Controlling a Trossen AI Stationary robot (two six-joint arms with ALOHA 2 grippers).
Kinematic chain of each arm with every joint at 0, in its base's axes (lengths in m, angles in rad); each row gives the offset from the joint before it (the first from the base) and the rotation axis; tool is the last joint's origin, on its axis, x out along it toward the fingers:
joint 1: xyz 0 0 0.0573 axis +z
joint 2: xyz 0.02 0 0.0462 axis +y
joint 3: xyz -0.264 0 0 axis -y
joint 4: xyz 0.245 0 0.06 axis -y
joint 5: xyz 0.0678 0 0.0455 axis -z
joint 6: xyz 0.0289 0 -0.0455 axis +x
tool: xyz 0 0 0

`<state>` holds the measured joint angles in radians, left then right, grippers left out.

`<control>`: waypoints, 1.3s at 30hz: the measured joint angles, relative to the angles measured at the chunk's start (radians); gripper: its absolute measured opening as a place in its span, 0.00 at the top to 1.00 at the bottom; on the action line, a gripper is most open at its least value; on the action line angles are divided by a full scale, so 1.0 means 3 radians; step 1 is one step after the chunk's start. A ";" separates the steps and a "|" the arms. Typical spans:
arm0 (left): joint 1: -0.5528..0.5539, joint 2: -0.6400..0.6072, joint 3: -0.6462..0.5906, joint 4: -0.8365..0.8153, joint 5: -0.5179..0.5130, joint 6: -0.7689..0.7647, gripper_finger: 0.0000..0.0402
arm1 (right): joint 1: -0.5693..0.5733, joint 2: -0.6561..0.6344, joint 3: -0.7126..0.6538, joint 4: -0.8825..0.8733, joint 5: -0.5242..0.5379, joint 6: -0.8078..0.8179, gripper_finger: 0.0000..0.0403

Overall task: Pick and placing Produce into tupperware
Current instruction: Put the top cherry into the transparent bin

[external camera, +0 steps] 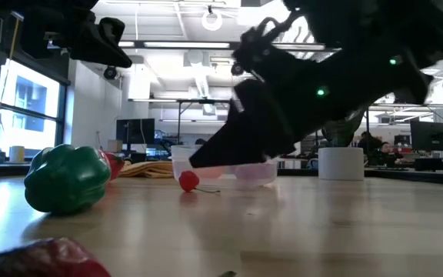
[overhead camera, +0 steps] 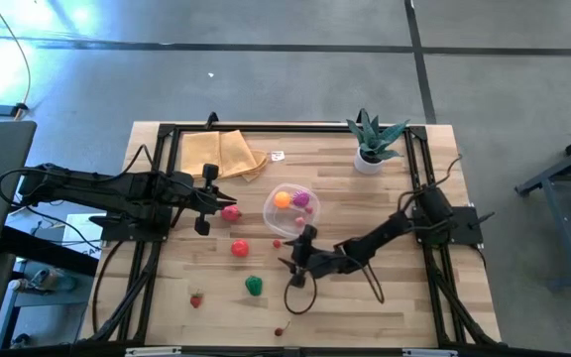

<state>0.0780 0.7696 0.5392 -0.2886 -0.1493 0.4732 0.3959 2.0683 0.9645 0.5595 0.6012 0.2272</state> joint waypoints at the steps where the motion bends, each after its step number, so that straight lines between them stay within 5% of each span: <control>1: 0.0000 0.0000 0.0000 0.0000 -0.0001 0.0000 0.95 | -0.0011 0.0005 0.0045 -0.0066 0.0007 0.0010 0.45; 39: 0.0000 0.0000 0.0000 0.0000 -0.0001 0.0000 0.95 | -0.0276 0.0132 0.0144 -0.0170 -0.0364 0.0299 0.45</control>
<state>0.0780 0.7696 0.5392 -0.2887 -0.1497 0.4733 0.3131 2.1078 1.0077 0.5085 0.4919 0.3168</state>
